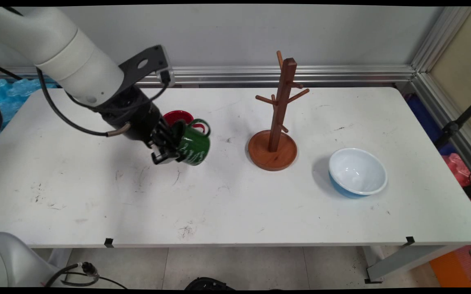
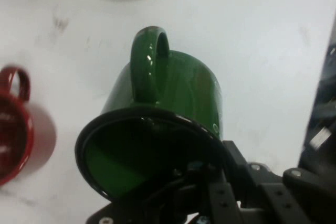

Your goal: Place the picked object on the table

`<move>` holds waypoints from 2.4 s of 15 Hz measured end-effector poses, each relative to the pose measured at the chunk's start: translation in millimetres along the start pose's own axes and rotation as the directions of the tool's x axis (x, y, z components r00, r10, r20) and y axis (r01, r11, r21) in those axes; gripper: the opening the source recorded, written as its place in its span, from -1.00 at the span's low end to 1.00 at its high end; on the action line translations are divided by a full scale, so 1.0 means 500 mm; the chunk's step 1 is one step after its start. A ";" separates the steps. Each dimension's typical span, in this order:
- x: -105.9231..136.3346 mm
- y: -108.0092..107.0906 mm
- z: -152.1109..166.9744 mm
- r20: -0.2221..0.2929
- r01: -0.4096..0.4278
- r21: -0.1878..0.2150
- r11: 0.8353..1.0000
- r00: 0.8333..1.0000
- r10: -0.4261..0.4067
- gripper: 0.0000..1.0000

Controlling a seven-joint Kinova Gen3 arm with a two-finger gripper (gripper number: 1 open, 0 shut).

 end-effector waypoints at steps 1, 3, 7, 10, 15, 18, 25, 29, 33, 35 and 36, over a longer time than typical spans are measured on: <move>-0.003 0.000 0.004 0.023 -0.004 0.013 1.000 1.000 0.004 -1.00; -0.008 0.000 0.019 0.074 -0.025 0.043 0.999 0.997 0.022 -1.00; -0.021 0.004 0.052 0.162 -0.071 0.087 0.994 0.985 0.056 -1.00; -0.031 0.011 0.075 0.221 -0.092 0.100 0.991 0.973 0.068 -1.00; -0.036 0.031 0.119 0.317 -0.129 0.113 0.985 0.944 0.087 -1.00; -0.033 0.042 0.141 0.359 -0.147 0.119 0.982 0.928 0.095 -1.00; -0.015 0.063 0.162 0.451 -0.179 0.144 0.973 0.887 0.097 -1.00; 0.001 0.076 0.171 0.493 -0.181 0.154 0.971 0.866 0.084 -1.00; 0.012 0.083 0.182 0.525 -0.185 0.161 0.970 0.848 0.074 -1.00; 0.017 0.085 0.190 0.539 -0.185 0.164 0.969 0.840 0.069 -1.00; 0.019 0.085 0.194 0.543 -0.186 0.166 0.969 0.837 0.068 -1.00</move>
